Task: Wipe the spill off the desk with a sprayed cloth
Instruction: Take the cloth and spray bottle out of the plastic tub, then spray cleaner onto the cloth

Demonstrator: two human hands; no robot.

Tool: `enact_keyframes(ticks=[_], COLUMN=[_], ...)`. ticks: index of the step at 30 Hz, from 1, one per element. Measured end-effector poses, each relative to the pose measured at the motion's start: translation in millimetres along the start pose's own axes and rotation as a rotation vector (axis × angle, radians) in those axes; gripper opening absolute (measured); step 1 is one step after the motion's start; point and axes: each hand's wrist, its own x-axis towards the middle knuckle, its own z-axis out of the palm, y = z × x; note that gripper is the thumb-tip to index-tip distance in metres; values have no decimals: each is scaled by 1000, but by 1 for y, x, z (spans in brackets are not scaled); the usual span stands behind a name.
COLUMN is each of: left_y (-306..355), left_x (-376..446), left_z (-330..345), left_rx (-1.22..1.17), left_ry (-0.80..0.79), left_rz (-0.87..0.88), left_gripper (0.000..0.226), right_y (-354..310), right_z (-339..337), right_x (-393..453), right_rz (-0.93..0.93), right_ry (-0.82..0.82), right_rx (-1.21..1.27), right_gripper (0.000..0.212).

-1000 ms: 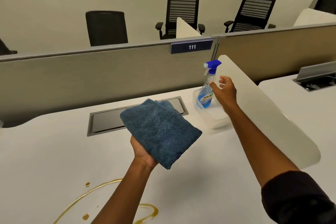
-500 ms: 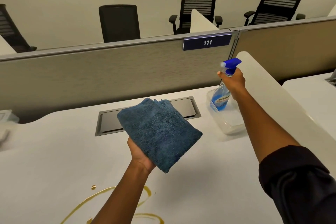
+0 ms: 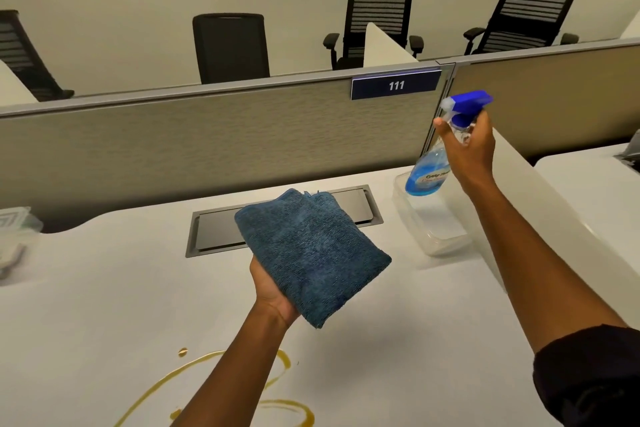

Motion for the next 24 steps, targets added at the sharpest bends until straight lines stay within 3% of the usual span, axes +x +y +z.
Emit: enact_keyframes(ticks=[3,7,11,16,24], left_y=[-1,-2,-1,7,28], left_x=[-10,-26,-46,-76,-136], left_z=[3,4,2,-4,-34], left_rx=[1,-15,-17,-45,-77], left_ry=[-48,-80,-117,-175,-375], left_rz=[-8,-12,-7,-18,-118], left_gripper=[50,50,50,54,76], right_y=[-37,-88,-123,-141,-168], right_z=[-19,-45,-63,-74,-54], right_x=[-9,-35,-85,-163,-302], right_rz=[-153,-310,-314,-179,44], right_ry=[32,57,-125,-329,-793], right_rx=[66,77,72,103,107], right_gripper=[56,33,19,40,67])
